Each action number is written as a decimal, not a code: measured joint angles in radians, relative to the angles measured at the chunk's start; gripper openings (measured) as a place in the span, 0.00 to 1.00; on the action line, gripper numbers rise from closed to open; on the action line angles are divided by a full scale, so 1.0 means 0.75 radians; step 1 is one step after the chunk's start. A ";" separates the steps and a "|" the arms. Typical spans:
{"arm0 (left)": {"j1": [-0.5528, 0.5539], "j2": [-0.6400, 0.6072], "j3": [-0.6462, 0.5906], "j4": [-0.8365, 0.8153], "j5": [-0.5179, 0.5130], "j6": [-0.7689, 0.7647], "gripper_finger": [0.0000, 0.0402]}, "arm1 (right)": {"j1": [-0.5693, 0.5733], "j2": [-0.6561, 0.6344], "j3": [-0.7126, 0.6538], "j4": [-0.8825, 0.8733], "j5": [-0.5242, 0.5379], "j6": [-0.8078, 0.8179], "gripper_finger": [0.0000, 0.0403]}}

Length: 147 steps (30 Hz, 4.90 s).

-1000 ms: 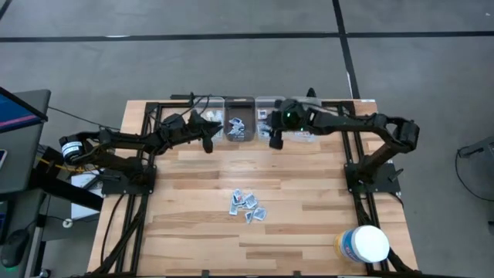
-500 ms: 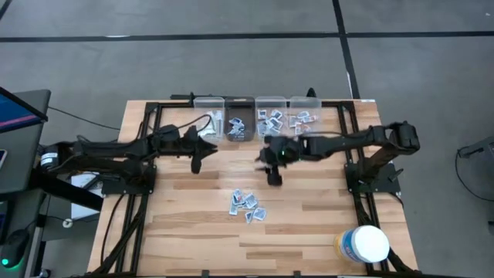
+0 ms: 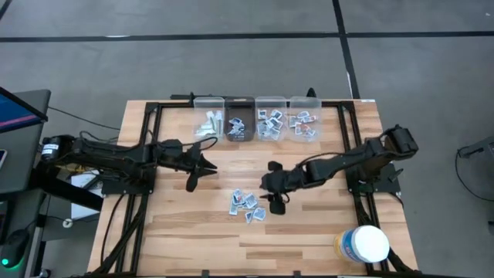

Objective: Pick & Place First Aid Supplies
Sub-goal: Put the alcohol pad into the black bin

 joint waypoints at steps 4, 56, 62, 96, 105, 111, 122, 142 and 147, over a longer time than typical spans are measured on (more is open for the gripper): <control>-0.026 -0.001 0.000 -0.003 0.000 -0.001 0.20 | 0.048 0.099 -0.003 -0.009 -0.033 0.076 0.44; -0.047 -0.001 0.000 -0.004 0.006 -0.021 0.20 | 0.041 0.348 0.458 -0.525 -0.109 -0.133 0.00; -0.047 -0.001 0.000 -0.003 0.006 0.027 0.20 | -0.059 0.271 0.536 -0.544 -0.204 -0.253 0.00; -0.023 -0.004 0.000 0.034 -0.031 0.161 0.20 | -0.535 0.031 0.553 0.751 -1.295 0.335 0.00; 0.076 -0.003 0.000 0.030 -0.036 0.180 0.20 | -0.645 0.034 0.552 0.738 -1.329 0.330 0.00; 0.174 0.000 0.000 0.030 -0.036 0.191 0.20 | -0.768 0.040 0.551 0.665 -1.325 0.255 0.00; 0.377 0.000 0.000 0.032 -0.183 0.191 0.20 | -0.935 0.042 0.551 0.308 -1.008 -0.264 0.00; 0.559 0.131 0.001 0.280 -0.623 0.125 0.20 | -1.030 0.390 0.551 0.349 -0.179 -0.857 0.00; 0.559 0.266 0.001 0.337 -0.623 0.115 0.20 | -1.032 0.439 0.550 0.267 -0.069 -0.891 0.00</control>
